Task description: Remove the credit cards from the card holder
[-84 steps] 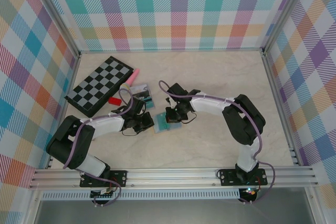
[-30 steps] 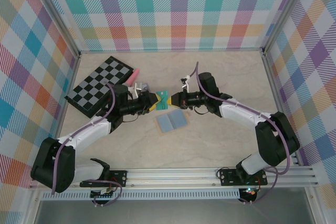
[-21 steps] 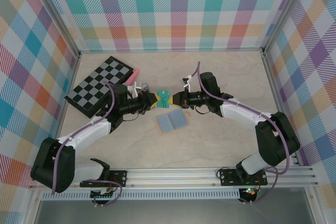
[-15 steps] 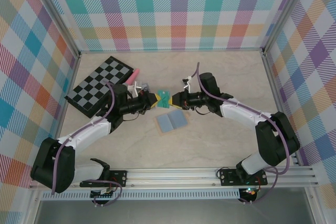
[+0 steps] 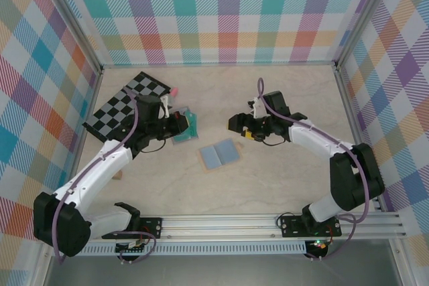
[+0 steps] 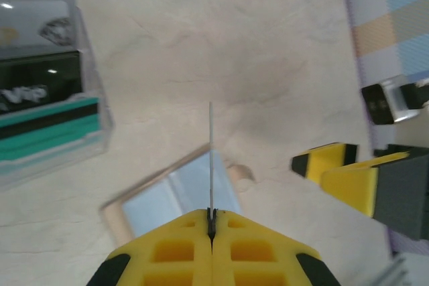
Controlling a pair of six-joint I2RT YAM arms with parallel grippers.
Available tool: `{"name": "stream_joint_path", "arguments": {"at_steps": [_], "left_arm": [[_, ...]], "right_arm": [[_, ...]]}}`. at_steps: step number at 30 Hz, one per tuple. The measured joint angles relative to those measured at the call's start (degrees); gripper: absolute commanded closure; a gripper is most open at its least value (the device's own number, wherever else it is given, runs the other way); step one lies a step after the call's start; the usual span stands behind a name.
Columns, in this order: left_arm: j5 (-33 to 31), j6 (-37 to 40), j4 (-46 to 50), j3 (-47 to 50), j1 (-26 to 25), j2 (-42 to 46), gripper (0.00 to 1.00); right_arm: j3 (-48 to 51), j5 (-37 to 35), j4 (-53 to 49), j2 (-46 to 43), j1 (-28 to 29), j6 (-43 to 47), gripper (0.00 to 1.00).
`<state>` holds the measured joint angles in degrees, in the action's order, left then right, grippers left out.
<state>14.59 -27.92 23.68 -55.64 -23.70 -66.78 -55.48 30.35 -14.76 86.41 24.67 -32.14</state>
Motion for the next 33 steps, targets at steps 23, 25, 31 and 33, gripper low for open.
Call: {"name": "stream_joint_path", "arguments": {"at_steps": [23, 25, 31, 33], "left_arm": [[-8.1, 54.9, 12.3, -14.7, 0.4, -20.9, 1.00], [-6.0, 60.6, 13.9, -16.0, 0.6, -22.9, 1.00], [-4.8, 71.1, 17.0, -17.4, 1.3, -27.0, 1.00], [-4.8, 73.0, 17.3, -17.4, 2.0, -27.8, 1.00]], "right_arm": [[0.5, -9.1, -6.4, -3.0, -3.4, 7.4, 0.00], [0.5, -9.1, -6.4, -2.6, -3.8, 7.1, 0.00], [0.5, -9.0, -6.3, -2.3, -4.1, 7.1, 0.00], [0.5, -8.9, -6.3, -2.3, -4.1, 7.1, 0.00]]}}
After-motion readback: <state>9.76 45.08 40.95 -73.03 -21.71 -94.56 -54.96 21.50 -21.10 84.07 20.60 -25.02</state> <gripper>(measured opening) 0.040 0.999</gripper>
